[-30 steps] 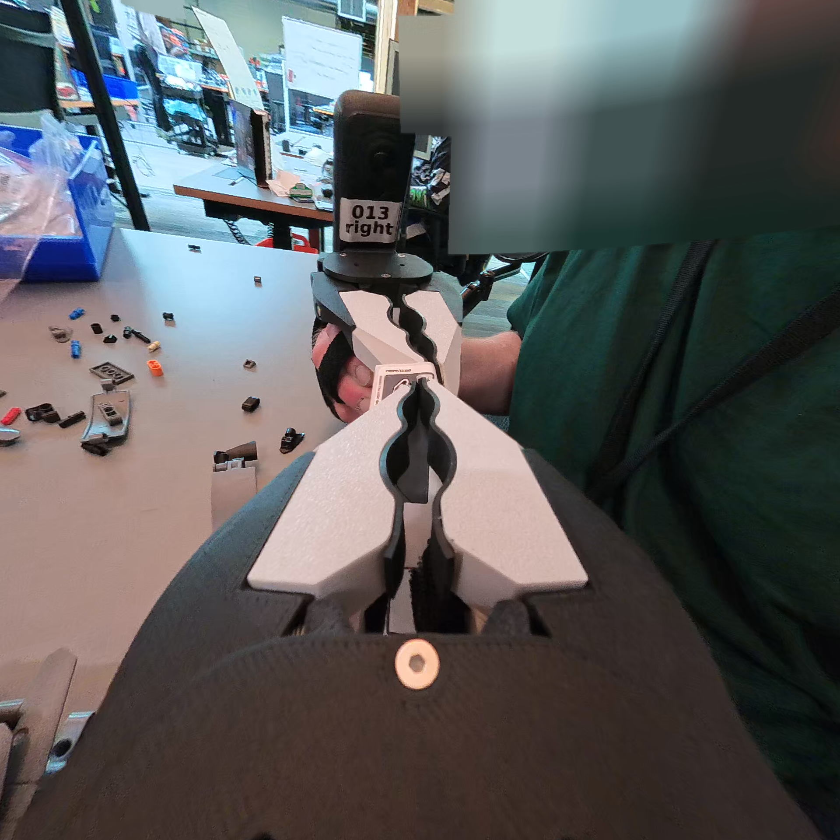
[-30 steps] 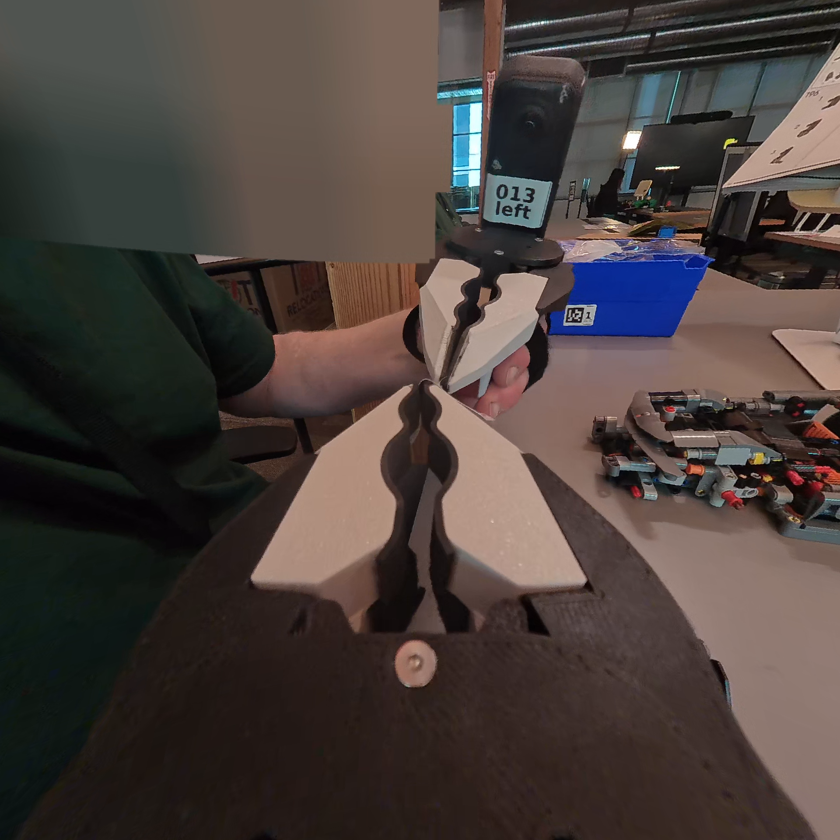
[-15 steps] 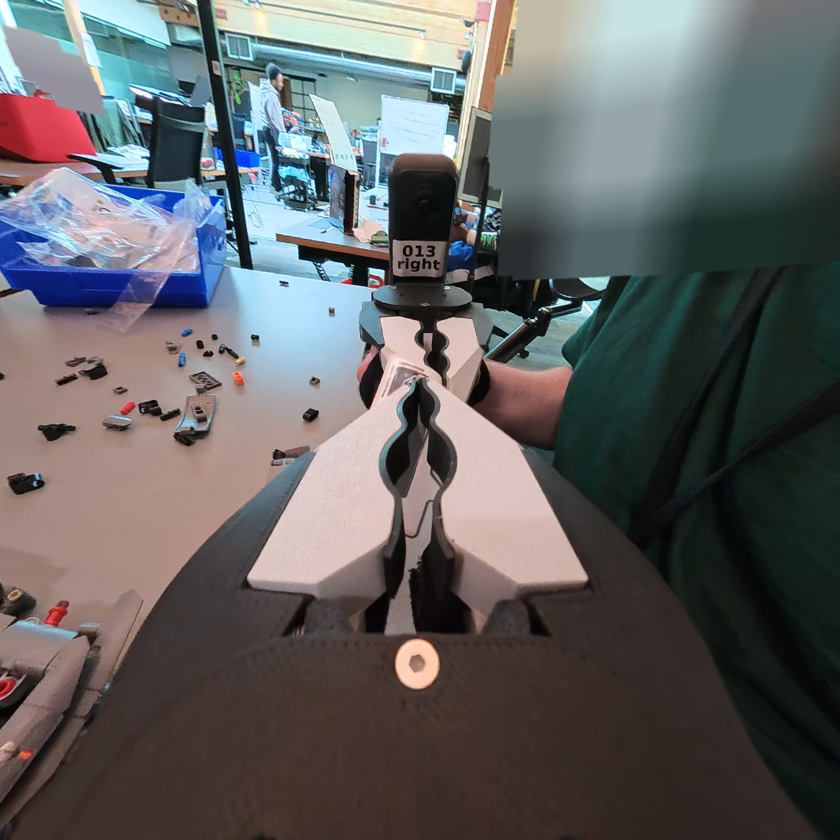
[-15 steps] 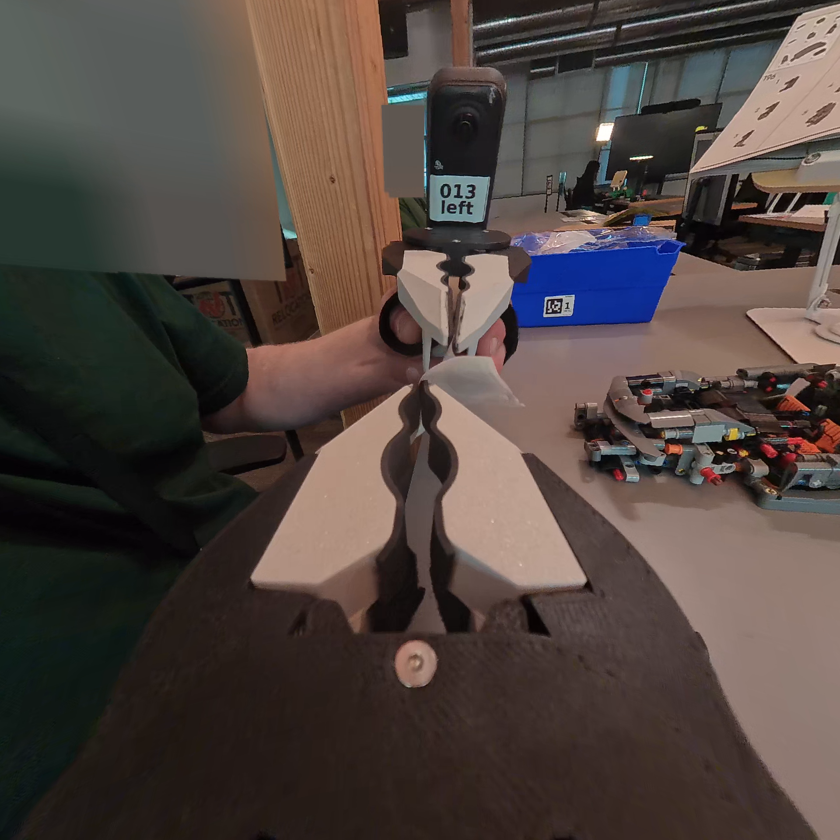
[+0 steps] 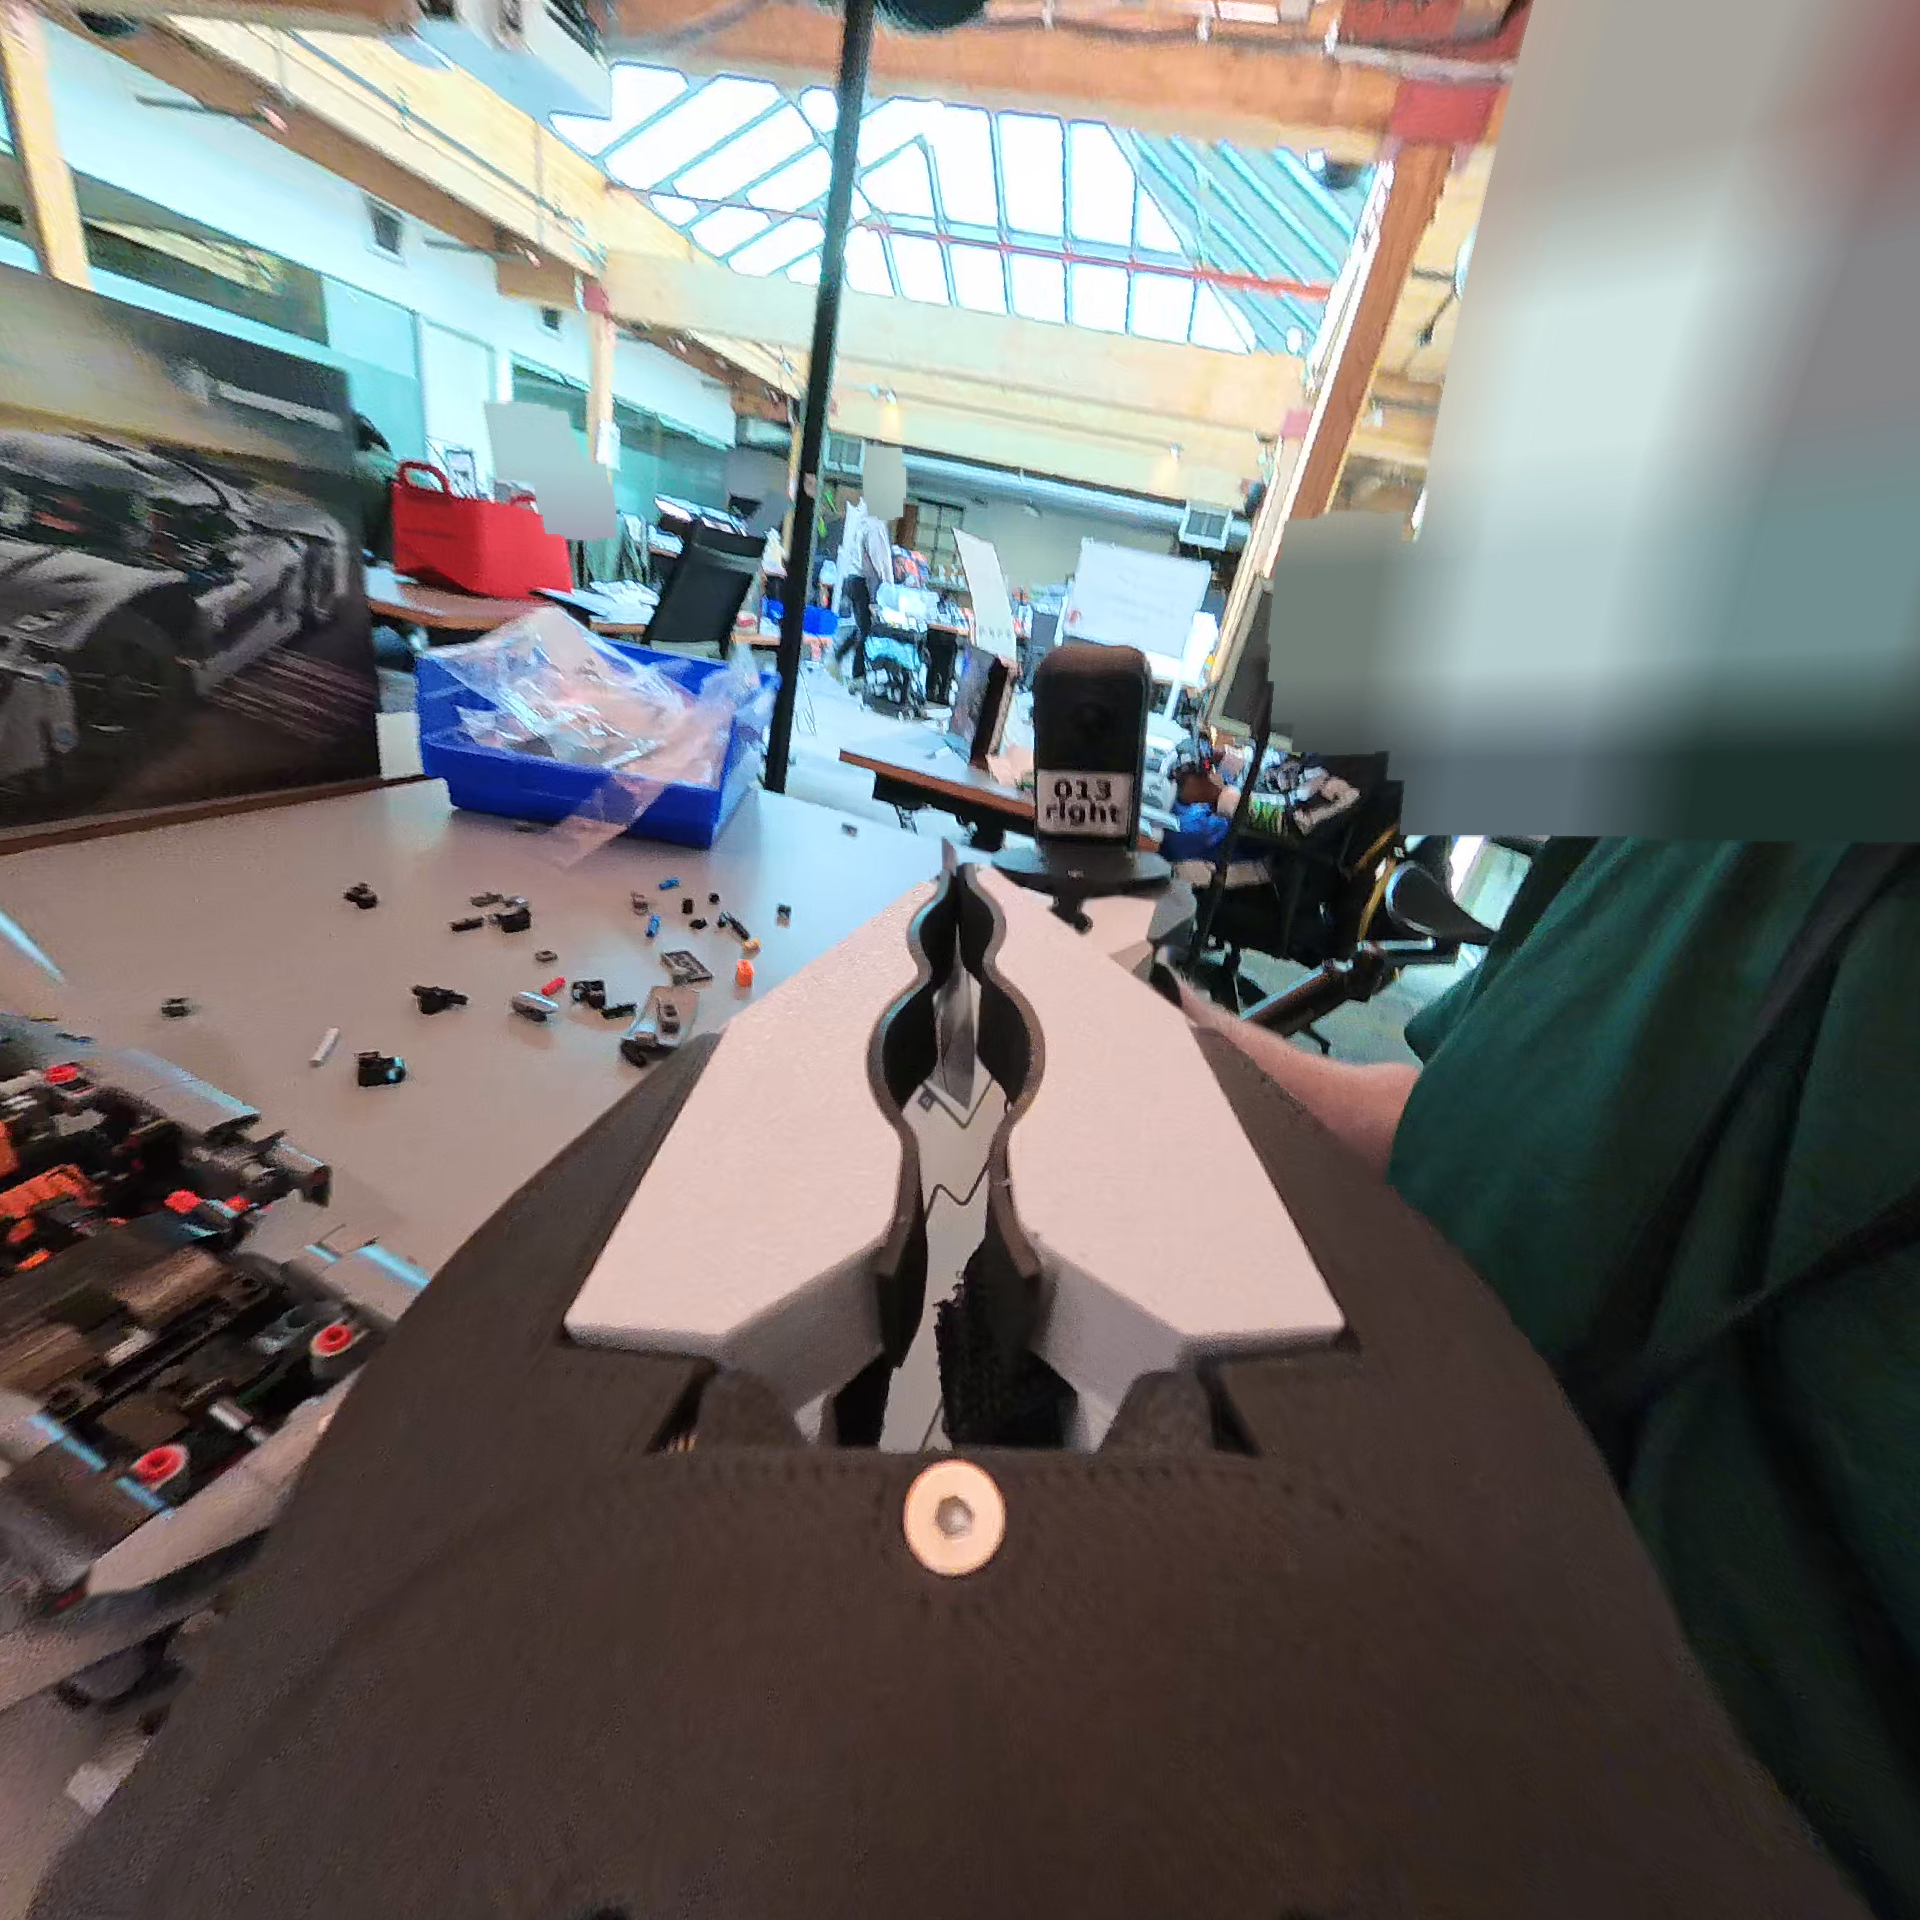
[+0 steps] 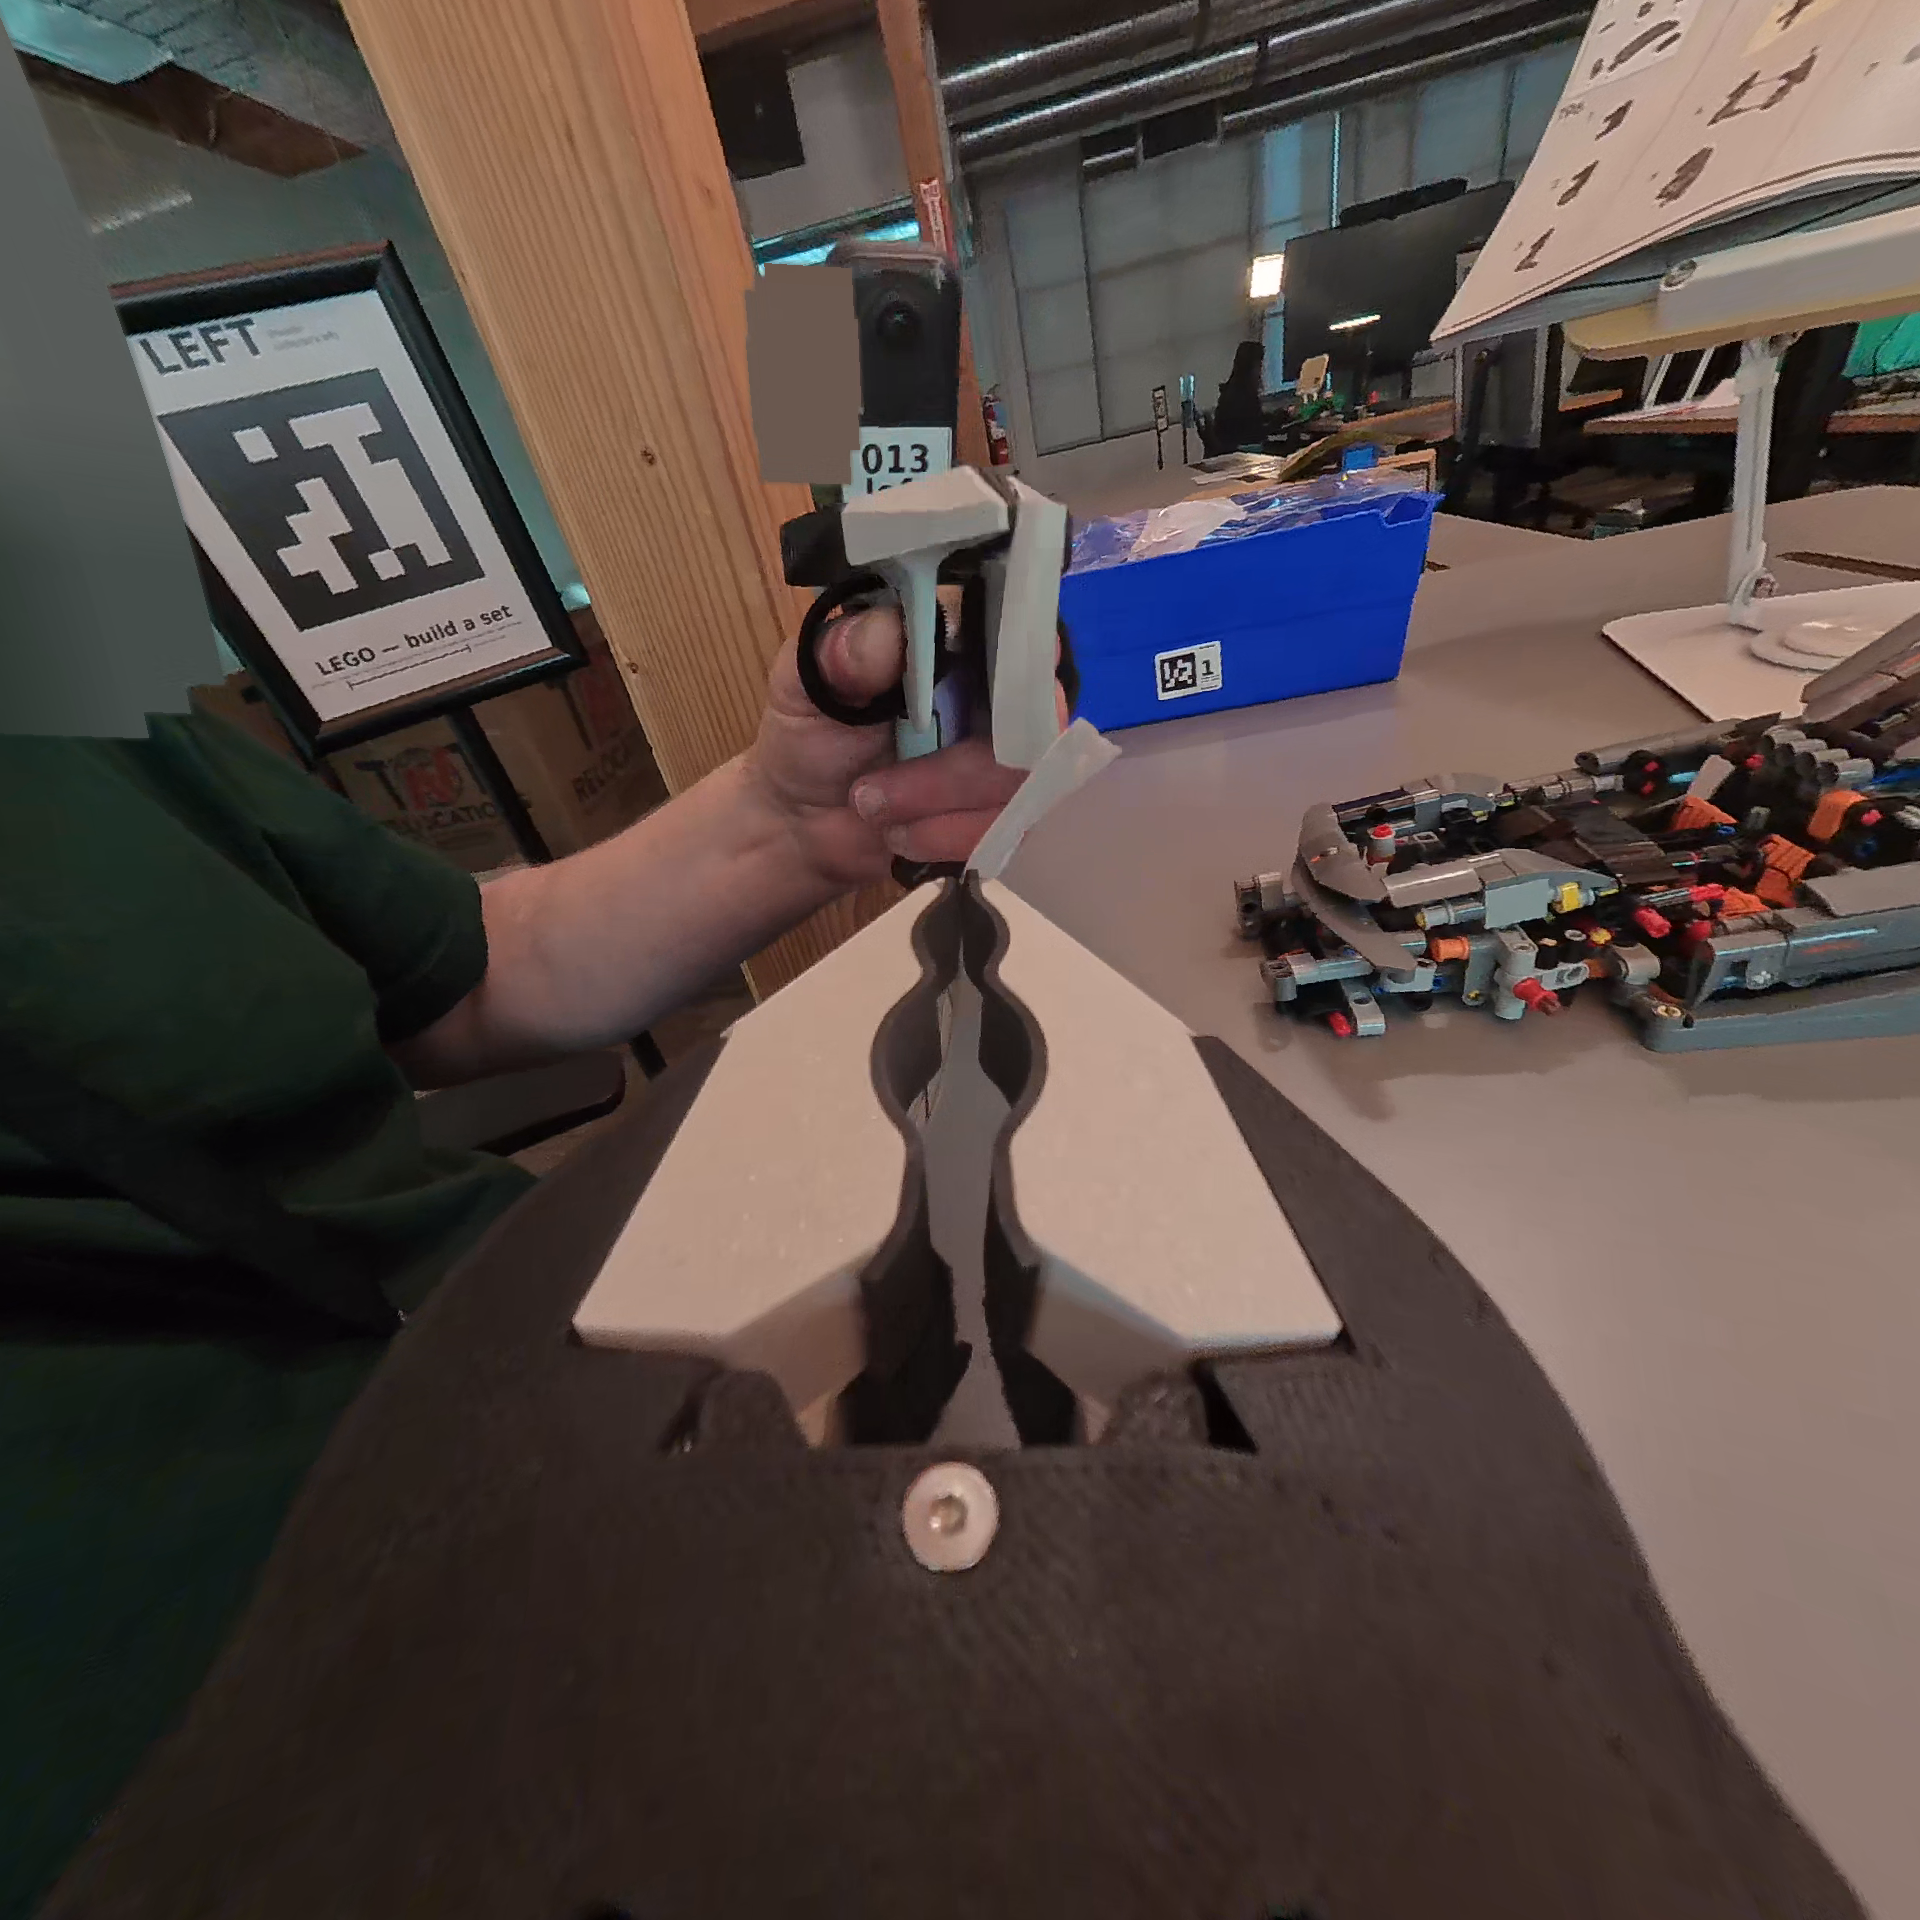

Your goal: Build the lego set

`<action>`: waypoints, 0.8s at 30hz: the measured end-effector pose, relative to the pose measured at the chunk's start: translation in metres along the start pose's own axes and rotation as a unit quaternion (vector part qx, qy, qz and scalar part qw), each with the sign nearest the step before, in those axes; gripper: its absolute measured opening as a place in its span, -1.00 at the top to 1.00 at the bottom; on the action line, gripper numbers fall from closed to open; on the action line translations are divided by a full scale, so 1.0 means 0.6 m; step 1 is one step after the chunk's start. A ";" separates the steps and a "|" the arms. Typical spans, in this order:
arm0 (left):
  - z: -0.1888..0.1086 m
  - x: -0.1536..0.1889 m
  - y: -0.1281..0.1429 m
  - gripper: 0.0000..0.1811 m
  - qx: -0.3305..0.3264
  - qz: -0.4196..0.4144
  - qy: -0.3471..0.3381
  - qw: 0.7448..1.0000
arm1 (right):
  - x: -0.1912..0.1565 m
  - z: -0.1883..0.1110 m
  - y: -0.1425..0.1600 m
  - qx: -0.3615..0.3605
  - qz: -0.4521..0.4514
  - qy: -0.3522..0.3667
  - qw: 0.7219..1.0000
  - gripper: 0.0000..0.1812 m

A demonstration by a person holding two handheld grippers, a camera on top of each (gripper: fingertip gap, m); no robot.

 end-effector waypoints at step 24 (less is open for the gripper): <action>-0.276 0.007 -0.121 1.00 0.074 0.116 -0.250 0.958 | 0.065 0.226 -0.085 -0.034 0.020 0.119 0.992 1.00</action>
Point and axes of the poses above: each gripper's, where its closed fingertips meet, z out along the fingers, y out of its underside, x = y × z across the jaws, the point moved 5 cm from there along -z, back along the fingers, and after that the axes turned 8 degrees about z, right-handed, at the moved point
